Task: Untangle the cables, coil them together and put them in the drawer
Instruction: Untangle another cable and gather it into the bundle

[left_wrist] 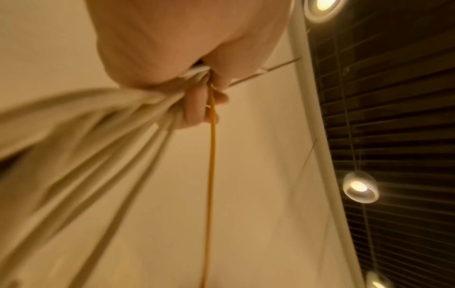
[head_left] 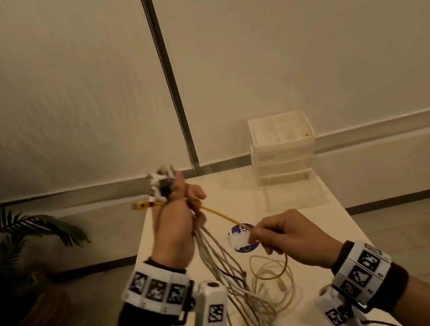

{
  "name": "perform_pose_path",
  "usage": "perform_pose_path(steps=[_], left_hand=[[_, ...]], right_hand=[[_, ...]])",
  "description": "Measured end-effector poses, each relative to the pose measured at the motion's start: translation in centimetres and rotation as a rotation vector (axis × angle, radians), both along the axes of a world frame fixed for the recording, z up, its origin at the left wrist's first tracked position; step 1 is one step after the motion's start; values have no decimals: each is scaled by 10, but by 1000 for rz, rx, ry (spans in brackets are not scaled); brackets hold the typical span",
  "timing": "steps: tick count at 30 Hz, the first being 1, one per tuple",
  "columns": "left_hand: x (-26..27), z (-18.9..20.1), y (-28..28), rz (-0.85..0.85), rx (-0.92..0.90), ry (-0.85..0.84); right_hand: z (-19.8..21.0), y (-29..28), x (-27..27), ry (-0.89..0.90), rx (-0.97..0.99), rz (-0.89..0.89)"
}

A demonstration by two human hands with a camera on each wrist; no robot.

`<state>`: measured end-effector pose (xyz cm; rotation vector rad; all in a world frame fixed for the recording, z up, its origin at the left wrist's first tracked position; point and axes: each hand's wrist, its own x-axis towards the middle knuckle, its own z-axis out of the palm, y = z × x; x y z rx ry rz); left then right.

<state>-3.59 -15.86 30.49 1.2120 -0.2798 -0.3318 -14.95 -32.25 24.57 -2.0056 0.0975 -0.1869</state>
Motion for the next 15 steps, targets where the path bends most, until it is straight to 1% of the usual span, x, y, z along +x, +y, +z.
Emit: perform_pose_path(steps=[2, 4, 6, 8, 9, 11, 12, 15], left_hand=[[11, 8, 16, -8, -68, -26], [15, 9, 25, -103, -63, -90], [10, 2, 23, -237, 27, -199], [-4, -5, 17, -358, 151, -268], [-12, -8, 14, -404, 189, -272], [-27, -12, 9, -462, 206, -214], [-32, -13, 6, -454, 232, -202], [-36, -20, -4, -254, 384, -334]], right_hand=[[-23, -17, -3, 69, -72, -26], [-33, -28, 0, 91, -78, -75], [-26, -31, 8, 66, -92, -103], [-13, -28, 17, 38, -157, -79], [-6, -26, 22, 28, -212, -58], [5, -23, 29, 15, -305, -25], [11, -22, 31, 4, -321, -12], [28, -17, 31, -47, -377, 61]])
